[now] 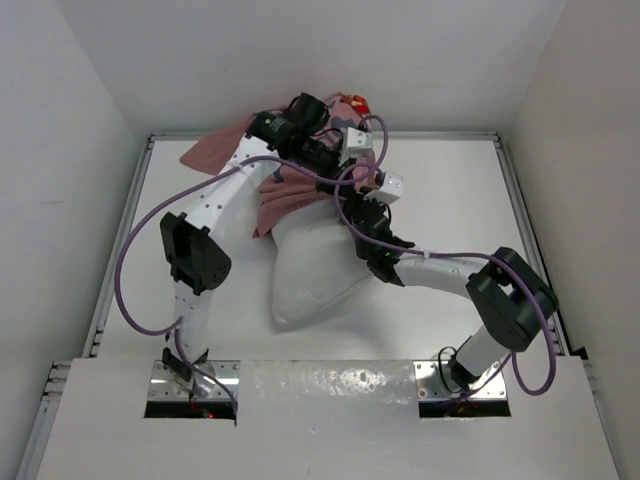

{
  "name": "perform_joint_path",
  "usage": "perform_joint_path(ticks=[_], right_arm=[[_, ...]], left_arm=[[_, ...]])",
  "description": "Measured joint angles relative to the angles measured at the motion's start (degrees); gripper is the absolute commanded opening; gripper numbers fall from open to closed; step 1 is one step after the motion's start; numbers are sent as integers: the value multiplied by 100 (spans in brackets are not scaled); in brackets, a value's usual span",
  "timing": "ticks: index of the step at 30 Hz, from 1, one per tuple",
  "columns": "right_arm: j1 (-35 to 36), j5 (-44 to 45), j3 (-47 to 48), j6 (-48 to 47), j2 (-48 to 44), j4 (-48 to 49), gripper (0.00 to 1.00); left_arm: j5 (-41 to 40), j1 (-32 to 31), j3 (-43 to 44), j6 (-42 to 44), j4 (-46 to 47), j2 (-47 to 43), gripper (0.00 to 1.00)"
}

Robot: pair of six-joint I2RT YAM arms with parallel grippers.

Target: Put the pillow into the pillowcase

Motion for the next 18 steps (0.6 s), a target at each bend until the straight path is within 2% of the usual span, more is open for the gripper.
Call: perform_joint_path(ticks=[2, 3, 4, 5, 6, 8, 9, 10, 15, 16, 18], right_arm=[[-44, -166, 0, -7, -31, -243, 57], [-107, -483, 9, -116, -61, -487, 84], [-188, -837, 42, -201, -90, -640, 97], [-282, -1121, 138, -350, -138, -1012, 99], [-372, -1508, 264, -516, -210, -1340, 99], [-374, -2240, 531, -887, -428, -2041, 99], [-323, -2540, 636, -1062, -599, -2387, 99], [-278, -2763, 706, -1213, -787, -2699, 99], [-190, -3407, 1005, -2186, -1742, -4666, 99], [-190, -3504, 1145, -2435, -1847, -5147, 85], [-205, -3565, 1338, -2791, -1958, -5772, 51]], left_arm=[[-149, 13, -98, -2, -33, -17, 11], [-262, 72, -120, -24, -111, -79, 23], [-304, 140, -155, -20, -164, -146, 32], [-407, 210, -205, -52, -328, -254, 53], [-437, 258, -273, -28, -431, -356, 62], [-481, 321, -400, -59, -538, -575, 74], [-483, 332, -455, -70, -557, -658, 84], [-476, 387, -529, -74, -584, -752, 90], [-306, 643, -970, -186, -780, -1163, 97], [-365, 756, -1095, -186, -782, -1237, 97], [-527, 970, -1381, -188, -772, -1351, 94]])
